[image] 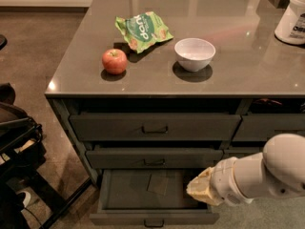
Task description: Close bottom drawer
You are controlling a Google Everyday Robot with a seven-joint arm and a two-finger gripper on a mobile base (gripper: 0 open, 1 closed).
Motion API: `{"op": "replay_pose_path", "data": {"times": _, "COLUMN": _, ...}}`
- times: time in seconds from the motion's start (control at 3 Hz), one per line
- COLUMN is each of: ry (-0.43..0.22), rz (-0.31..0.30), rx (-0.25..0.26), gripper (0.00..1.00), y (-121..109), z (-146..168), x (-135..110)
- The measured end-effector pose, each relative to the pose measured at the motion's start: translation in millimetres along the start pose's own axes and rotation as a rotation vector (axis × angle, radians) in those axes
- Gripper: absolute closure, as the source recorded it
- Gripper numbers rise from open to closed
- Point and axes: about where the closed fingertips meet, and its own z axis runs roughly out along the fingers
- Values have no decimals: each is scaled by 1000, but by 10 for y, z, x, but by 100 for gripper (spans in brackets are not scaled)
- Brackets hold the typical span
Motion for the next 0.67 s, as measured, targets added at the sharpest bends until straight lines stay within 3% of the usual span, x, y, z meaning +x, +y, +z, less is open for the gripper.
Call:
{"op": "replay_pose_path", "data": {"times": 0.33, "ry": -73, "rz": 75, "rx": -20, "gripper": 100, "y": 165, "z": 424, "x": 259}}
{"op": "replay_pose_path", "data": {"times": 0.67, "ry": -183, "rz": 110, "rx": -6, "gripper": 100, "y": 248, "z": 968, "x": 455}}
